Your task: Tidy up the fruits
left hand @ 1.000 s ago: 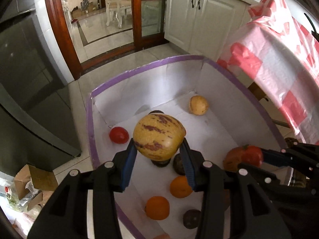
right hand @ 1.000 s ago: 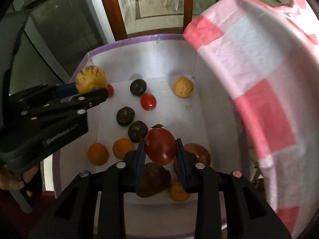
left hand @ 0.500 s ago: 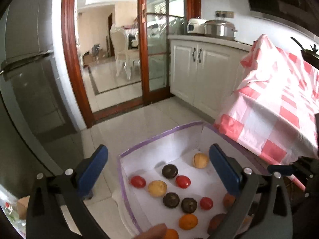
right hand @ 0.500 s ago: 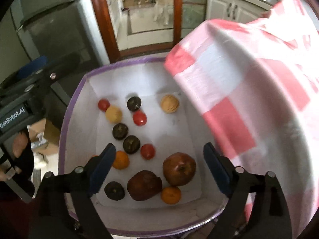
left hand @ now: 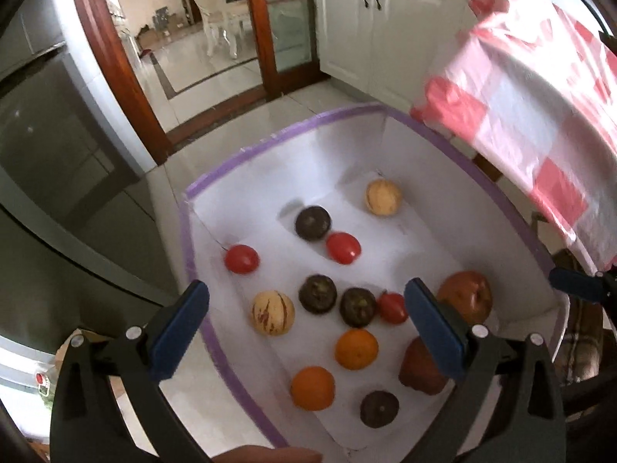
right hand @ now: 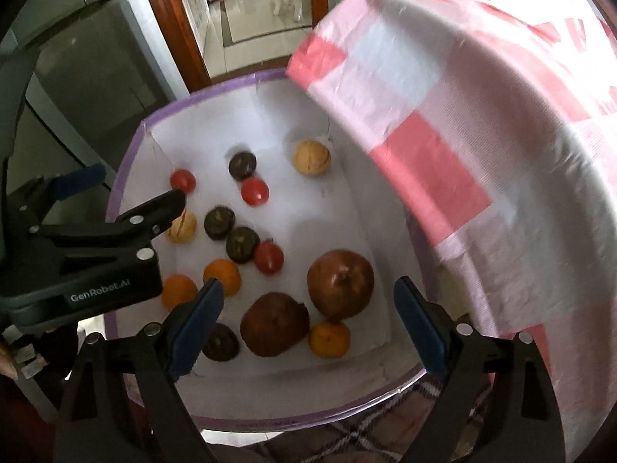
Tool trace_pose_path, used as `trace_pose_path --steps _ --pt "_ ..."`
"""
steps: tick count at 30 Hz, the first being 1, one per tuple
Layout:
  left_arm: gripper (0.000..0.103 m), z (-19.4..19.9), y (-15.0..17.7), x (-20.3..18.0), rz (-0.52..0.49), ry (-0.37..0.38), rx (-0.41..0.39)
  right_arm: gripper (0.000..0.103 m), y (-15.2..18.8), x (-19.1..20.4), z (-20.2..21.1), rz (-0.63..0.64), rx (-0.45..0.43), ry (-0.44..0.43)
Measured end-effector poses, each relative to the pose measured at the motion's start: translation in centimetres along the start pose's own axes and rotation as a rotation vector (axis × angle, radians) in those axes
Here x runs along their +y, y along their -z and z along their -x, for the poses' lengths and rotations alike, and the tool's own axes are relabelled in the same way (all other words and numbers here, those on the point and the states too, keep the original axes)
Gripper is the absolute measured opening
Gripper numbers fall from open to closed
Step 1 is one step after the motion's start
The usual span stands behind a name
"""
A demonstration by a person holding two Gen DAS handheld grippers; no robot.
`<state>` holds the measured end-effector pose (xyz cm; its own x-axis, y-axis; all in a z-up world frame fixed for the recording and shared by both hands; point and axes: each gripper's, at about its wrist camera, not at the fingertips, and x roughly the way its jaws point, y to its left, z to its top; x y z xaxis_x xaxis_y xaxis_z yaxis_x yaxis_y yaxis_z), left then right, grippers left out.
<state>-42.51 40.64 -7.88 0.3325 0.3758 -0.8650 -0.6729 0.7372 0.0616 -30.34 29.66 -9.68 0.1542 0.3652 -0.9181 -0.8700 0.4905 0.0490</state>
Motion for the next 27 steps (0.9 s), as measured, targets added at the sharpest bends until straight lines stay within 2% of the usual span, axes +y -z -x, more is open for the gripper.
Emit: trace_pose_path --steps 9,27 --pt "0.101 -1.1 0.1 0.0 0.019 0.02 0.038 0.087 0.3 0.1 -0.2 0.003 0.021 0.007" --pt "0.101 -1.2 -0.2 -0.2 0.013 0.04 0.039 0.087 0.6 0.1 -0.4 0.008 0.028 0.001"
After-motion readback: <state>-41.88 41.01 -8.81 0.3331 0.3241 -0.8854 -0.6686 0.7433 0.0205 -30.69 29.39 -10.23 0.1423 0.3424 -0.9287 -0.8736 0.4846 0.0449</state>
